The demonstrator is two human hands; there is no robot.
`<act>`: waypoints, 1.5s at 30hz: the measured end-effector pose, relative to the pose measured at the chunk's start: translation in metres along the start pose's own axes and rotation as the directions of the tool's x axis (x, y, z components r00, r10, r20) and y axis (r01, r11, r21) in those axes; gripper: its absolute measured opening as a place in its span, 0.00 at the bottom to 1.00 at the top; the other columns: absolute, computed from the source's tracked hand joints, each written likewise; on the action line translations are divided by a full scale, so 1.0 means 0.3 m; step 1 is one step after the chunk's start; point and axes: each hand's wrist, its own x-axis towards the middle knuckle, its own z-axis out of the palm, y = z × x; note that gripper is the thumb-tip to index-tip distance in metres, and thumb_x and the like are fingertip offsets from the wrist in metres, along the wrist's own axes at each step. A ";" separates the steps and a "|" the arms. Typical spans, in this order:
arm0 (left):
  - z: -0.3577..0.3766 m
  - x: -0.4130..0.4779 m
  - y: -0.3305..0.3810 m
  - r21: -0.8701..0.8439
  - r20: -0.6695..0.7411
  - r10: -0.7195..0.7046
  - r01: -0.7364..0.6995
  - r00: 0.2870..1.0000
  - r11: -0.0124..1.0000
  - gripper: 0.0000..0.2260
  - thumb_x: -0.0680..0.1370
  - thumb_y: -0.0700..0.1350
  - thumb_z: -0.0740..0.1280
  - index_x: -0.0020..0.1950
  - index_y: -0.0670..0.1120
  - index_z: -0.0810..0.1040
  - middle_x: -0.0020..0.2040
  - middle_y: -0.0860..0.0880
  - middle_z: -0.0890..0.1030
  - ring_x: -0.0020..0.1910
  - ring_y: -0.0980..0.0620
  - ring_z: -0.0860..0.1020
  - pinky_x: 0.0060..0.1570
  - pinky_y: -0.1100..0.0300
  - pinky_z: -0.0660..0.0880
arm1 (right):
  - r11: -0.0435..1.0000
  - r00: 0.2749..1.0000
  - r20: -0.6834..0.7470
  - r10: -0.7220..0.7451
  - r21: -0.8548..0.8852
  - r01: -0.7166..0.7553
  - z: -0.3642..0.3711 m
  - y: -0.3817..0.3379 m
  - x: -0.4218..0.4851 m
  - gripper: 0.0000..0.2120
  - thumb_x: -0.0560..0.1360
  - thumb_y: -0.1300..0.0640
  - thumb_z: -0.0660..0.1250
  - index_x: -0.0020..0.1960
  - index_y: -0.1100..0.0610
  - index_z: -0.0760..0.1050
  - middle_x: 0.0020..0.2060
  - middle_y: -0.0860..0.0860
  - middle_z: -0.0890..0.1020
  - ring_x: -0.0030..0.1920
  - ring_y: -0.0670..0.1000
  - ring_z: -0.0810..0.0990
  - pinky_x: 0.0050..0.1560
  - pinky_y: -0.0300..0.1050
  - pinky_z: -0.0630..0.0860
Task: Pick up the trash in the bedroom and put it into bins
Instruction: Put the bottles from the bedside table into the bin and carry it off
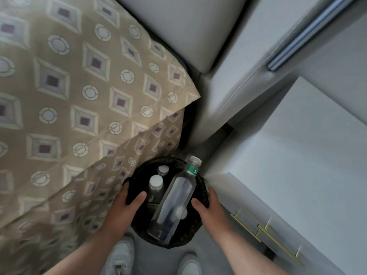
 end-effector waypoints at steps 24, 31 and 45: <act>-0.258 -0.637 0.613 0.120 -0.079 0.001 0.008 0.997 0.993 0.27 0.74 0.26 0.63 0.68 0.49 0.71 0.44 0.50 0.80 0.30 0.62 0.80 0.33 0.62 0.79 | 0.962 0.972 -0.071 -0.223 -0.176 0.207 -0.247 -0.501 -0.669 0.23 0.76 0.68 0.64 0.47 0.37 0.75 0.42 0.34 0.80 0.40 0.29 0.79 0.40 0.24 0.74; -0.348 -0.913 0.965 0.129 -0.074 0.081 -0.071 0.994 0.989 0.27 0.75 0.29 0.64 0.70 0.50 0.69 0.46 0.48 0.76 0.37 0.48 0.80 0.37 0.51 0.81 | 0.949 0.946 -0.118 -0.303 -0.127 0.289 -0.337 -0.792 -1.010 0.20 0.76 0.67 0.63 0.51 0.41 0.77 0.43 0.40 0.81 0.44 0.42 0.81 0.37 0.29 0.73; -0.314 -1.195 1.465 0.204 0.303 0.290 -0.359 0.908 0.911 0.26 0.75 0.31 0.63 0.71 0.50 0.69 0.49 0.44 0.77 0.37 0.46 0.79 0.29 0.56 0.76 | 0.947 0.830 -0.461 -0.314 -0.089 0.309 -0.490 -1.055 -1.630 0.16 0.77 0.65 0.61 0.49 0.44 0.74 0.42 0.37 0.78 0.46 0.39 0.77 0.40 0.32 0.72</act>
